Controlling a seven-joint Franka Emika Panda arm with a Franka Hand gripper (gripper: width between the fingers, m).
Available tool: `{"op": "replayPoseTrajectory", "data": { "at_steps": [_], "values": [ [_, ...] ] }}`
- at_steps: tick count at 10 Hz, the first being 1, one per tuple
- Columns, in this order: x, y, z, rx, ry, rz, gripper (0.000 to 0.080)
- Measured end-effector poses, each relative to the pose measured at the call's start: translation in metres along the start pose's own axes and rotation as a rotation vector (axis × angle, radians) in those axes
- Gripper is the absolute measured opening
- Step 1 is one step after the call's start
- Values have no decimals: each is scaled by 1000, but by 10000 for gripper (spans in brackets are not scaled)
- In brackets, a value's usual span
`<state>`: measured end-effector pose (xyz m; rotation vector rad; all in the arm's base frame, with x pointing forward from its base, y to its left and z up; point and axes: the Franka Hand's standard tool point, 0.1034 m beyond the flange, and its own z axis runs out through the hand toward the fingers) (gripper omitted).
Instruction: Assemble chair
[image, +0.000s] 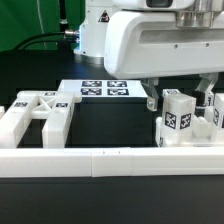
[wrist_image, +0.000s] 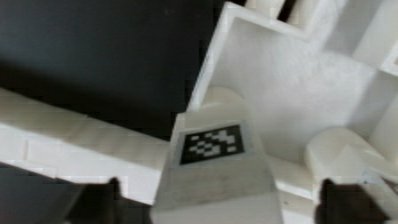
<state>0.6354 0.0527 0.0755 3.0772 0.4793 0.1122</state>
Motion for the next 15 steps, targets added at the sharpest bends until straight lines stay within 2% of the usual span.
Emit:
{"op": "replayPoseTrajectory", "data": {
  "at_steps": [1, 2, 6, 10, 13, 14, 15],
  "values": [
    [0, 0, 0, 0, 1, 12, 390],
    [0, 0, 0, 0, 1, 28, 286],
    [0, 1, 0, 4, 1, 211, 286],
    [-1, 5, 1, 11, 11, 554, 287],
    [-5, 7, 0, -1, -9, 669, 288],
    [-5, 7, 1, -2, -10, 669, 380],
    [-5, 7, 0, -1, -9, 666, 521]
  ]
}}
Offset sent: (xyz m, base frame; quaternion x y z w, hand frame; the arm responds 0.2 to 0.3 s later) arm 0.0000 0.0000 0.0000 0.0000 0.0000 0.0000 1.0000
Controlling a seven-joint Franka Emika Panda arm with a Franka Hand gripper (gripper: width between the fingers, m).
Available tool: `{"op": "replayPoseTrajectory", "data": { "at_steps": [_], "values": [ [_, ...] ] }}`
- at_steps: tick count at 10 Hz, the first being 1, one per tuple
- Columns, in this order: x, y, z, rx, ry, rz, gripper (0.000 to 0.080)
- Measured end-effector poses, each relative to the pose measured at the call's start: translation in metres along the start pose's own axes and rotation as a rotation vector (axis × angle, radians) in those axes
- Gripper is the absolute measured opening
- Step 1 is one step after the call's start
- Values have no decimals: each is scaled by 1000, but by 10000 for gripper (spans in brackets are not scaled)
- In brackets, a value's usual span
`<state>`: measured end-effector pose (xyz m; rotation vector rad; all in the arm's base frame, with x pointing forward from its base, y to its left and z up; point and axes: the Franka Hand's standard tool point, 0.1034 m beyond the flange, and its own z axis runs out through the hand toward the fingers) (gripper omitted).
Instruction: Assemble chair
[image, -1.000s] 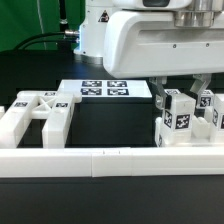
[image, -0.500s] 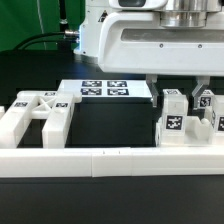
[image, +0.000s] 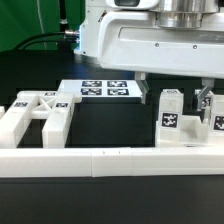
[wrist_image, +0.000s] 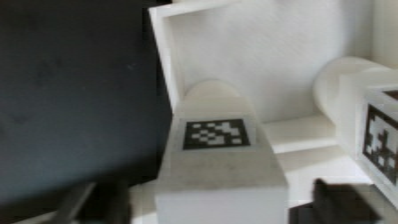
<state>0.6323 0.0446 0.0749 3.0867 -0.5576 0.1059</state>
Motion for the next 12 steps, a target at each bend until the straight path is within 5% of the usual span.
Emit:
{"op": "replayPoseTrajectory", "data": {
  "at_steps": [1, 5, 9, 12],
  "values": [
    [0, 1, -3, 3, 4, -27, 608],
    [-16, 4, -19, 17, 0, -28, 647],
    [-15, 6, -15, 16, 12, -65, 649],
    [-26, 20, 3, 12, 57, -138, 649]
  ]
}}
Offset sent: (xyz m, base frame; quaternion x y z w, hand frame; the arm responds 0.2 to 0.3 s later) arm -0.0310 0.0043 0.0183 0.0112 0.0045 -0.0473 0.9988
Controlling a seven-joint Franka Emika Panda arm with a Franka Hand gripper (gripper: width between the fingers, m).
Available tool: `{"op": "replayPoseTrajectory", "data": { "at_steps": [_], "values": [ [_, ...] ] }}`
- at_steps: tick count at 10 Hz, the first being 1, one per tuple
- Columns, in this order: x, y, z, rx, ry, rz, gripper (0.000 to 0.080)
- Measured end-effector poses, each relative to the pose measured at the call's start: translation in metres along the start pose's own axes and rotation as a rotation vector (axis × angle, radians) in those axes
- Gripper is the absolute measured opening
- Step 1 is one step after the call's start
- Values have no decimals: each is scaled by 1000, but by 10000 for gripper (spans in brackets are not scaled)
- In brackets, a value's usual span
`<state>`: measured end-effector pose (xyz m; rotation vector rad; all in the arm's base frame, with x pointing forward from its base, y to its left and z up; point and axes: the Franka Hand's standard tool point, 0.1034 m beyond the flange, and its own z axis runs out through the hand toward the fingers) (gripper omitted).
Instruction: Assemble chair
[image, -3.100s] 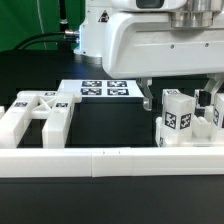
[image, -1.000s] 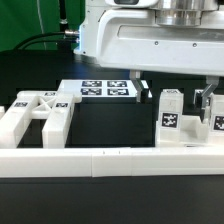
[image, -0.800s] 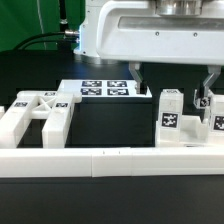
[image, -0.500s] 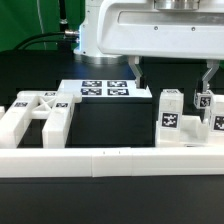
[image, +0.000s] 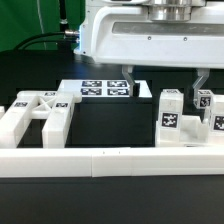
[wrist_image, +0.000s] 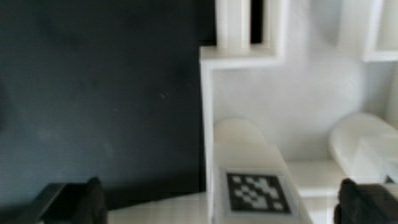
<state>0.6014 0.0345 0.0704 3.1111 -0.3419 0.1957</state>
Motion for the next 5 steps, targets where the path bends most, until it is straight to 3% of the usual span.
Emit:
{"op": "replayPoseTrajectory", "data": {
  "at_steps": [5],
  "values": [
    [0, 0, 0, 0, -2, 1, 649]
  ]
}}
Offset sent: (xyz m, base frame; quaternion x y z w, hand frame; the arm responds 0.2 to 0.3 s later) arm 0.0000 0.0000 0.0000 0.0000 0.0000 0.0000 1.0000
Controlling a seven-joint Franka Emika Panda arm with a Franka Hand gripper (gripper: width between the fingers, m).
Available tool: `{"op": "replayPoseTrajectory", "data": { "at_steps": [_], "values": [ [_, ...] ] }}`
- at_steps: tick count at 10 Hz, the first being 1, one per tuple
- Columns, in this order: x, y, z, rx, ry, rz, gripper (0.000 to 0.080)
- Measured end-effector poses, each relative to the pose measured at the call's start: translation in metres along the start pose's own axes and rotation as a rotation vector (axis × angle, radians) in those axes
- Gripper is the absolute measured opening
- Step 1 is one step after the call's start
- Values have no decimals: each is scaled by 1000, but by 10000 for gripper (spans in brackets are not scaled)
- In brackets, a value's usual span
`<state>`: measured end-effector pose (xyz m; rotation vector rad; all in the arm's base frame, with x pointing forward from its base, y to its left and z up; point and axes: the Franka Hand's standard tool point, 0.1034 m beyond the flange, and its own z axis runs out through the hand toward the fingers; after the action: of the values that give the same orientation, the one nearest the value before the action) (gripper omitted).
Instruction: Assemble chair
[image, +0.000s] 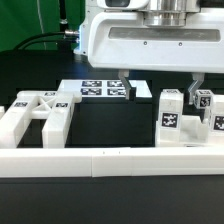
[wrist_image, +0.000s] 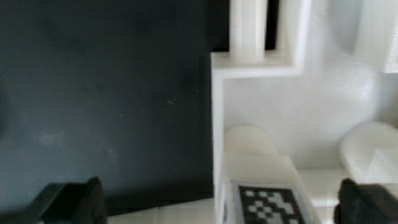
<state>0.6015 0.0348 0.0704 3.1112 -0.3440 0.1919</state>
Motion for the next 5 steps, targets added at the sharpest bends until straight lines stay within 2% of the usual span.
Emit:
{"op": "replayPoseTrajectory", "data": {
  "at_steps": [2, 5],
  "values": [
    [0, 5, 7, -6, 15, -8, 649],
    [-8, 3, 31, -17, 41, -21, 649]
  ]
}}
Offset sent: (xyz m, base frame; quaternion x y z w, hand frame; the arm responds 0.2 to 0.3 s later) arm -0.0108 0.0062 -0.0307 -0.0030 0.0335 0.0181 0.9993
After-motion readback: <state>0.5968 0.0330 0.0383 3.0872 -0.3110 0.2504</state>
